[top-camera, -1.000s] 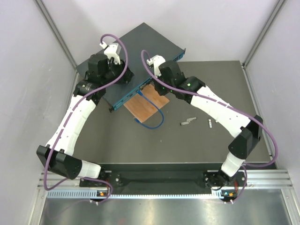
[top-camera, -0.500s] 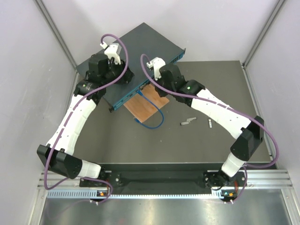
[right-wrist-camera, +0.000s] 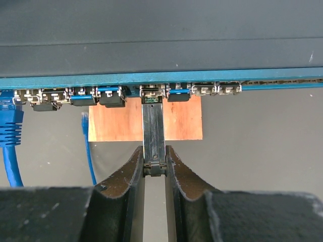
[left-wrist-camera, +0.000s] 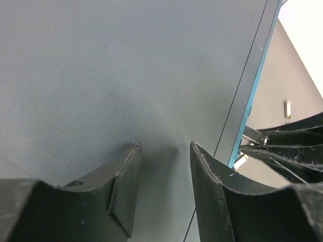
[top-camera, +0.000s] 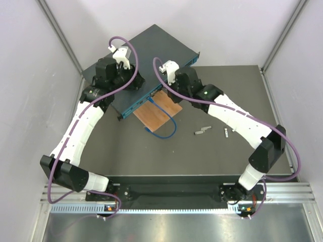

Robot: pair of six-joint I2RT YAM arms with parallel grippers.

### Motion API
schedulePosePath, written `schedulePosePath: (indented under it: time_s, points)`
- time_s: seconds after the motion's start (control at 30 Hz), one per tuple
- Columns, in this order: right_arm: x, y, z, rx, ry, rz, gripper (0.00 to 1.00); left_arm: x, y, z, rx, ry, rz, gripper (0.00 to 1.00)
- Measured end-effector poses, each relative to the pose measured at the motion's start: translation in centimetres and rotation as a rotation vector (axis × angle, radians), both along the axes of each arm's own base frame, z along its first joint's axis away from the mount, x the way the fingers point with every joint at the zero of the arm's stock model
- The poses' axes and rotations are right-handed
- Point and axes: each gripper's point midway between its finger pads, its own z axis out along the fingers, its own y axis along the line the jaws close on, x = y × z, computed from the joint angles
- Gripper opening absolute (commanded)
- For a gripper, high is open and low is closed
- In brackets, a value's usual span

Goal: Insert the plug into the switch port

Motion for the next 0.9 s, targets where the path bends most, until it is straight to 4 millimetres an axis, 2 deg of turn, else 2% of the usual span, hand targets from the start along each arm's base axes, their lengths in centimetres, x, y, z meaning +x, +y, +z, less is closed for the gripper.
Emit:
schedulePosePath:
  time_s: [0.5,0.9]
  points:
    - [0.28,-0.09,0.23,0.067,0.023,0.051,0.0,-0.03,-0.08,0.01,-0.004,0.001,-0.005,0.48]
    - [-0.09,0.5,0.23,0.07,0.014,0.022,0.0,-0.02,-0.1,0.02,-0.009,0.004,-0.003,0.48]
